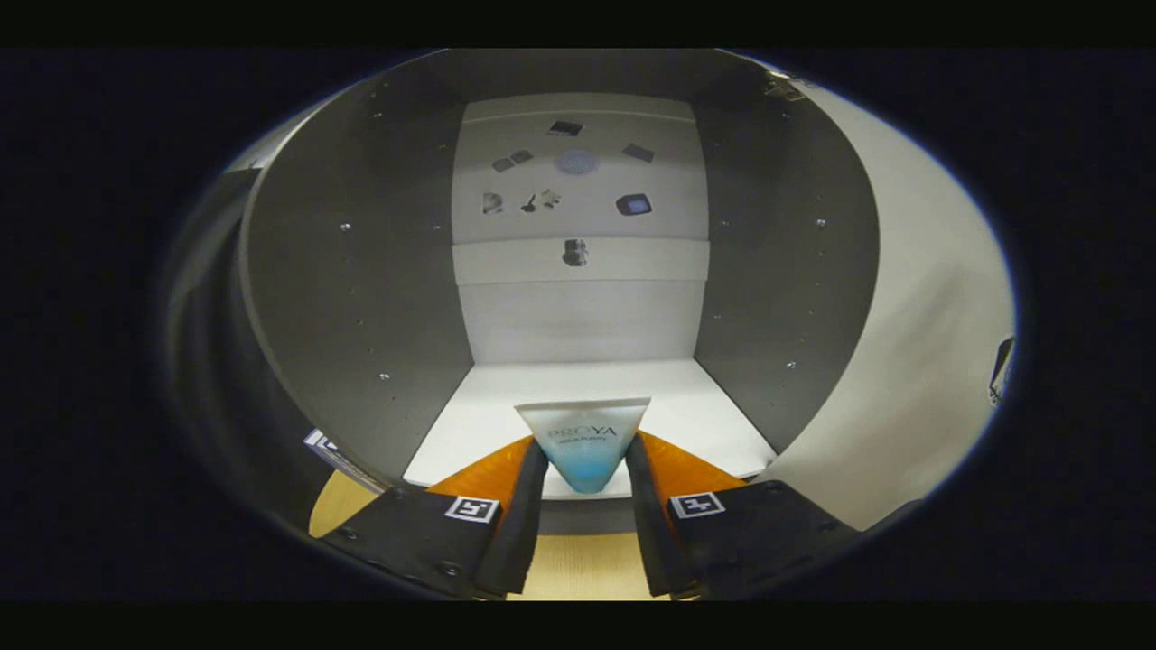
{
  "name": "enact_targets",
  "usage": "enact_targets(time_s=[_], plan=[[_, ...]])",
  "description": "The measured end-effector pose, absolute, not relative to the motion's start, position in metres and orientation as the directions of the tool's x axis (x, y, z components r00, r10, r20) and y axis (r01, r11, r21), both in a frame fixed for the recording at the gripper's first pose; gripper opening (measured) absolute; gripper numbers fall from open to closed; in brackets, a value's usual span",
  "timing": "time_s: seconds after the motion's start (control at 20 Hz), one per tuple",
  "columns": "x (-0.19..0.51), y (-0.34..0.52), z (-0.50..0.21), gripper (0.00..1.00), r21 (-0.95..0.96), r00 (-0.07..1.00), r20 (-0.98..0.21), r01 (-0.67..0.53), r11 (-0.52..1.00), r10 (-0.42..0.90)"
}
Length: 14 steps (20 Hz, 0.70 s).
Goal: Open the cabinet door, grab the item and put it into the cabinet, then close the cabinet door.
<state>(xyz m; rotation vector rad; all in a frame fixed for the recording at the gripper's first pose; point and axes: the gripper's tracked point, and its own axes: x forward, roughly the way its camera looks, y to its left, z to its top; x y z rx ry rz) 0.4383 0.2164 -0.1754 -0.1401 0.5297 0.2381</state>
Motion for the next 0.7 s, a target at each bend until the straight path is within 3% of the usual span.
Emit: enact_targets(time_s=[0.7], plan=[[0.463, 0.215, -0.197, 0.6, -0.063, 0.813, -0.548, -0.275, 0.96, 0.197]])
